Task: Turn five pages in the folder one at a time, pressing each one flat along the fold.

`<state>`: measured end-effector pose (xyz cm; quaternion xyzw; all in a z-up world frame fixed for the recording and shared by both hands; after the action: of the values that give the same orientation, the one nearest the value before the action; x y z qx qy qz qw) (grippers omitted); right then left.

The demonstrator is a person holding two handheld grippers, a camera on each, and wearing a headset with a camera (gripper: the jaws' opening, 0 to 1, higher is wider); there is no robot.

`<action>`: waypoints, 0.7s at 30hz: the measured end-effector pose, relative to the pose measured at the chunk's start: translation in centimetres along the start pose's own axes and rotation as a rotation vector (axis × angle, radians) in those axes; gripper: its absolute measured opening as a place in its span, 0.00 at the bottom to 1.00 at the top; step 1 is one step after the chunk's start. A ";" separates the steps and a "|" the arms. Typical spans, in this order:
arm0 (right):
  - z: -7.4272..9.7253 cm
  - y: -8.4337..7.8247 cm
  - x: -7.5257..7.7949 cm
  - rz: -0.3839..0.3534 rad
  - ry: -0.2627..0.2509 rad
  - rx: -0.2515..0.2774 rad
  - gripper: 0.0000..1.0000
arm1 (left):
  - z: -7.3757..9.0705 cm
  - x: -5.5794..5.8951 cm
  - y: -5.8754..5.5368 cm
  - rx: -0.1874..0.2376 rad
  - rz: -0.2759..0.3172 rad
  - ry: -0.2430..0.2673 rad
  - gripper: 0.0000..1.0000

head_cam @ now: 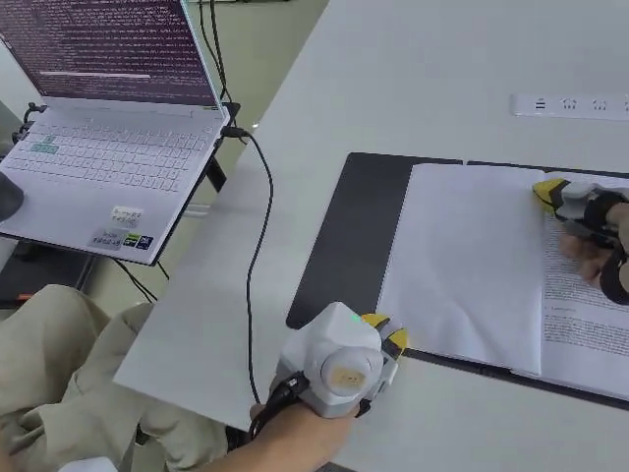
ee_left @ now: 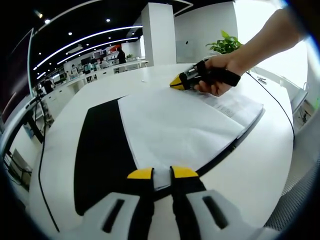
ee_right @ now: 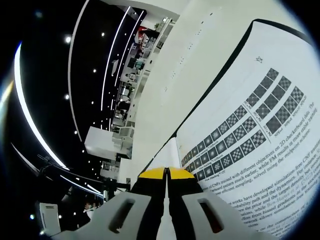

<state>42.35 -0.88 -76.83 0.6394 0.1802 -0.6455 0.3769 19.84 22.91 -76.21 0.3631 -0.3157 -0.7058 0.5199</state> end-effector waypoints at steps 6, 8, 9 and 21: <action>1.0 -0.9 0.0 -0.018 0.012 -0.024 0.00 | 0.0 0.0 0.0 0.004 0.001 0.002 0.11; 1.3 -1.0 0.1 -0.030 0.017 -0.028 0.00 | 0.0 0.0 -0.1 0.003 -0.001 0.003 0.11; 1.4 -1.1 0.1 -0.032 0.019 -0.032 0.00 | 0.0 0.0 -0.1 0.003 -0.002 0.003 0.11; 3.2 -2.7 0.0 -0.054 0.050 -0.054 0.00 | -0.1 0.1 0.0 -0.002 -0.008 0.004 0.11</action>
<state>38.22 -1.42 -77.13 0.6397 0.2240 -0.6344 0.3717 19.90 22.84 -76.26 0.3654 -0.3124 -0.7075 0.5180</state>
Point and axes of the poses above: the centre of the closed fingertips' face, and the gripper's own axes: z roughly backward along the fingers, x roughly to its right, y roughly out of its top, the point moved 10 cm from there along z, roughly backward along the fingers, and after that the axes turned 15 degrees about y, right-handed, at the moved point
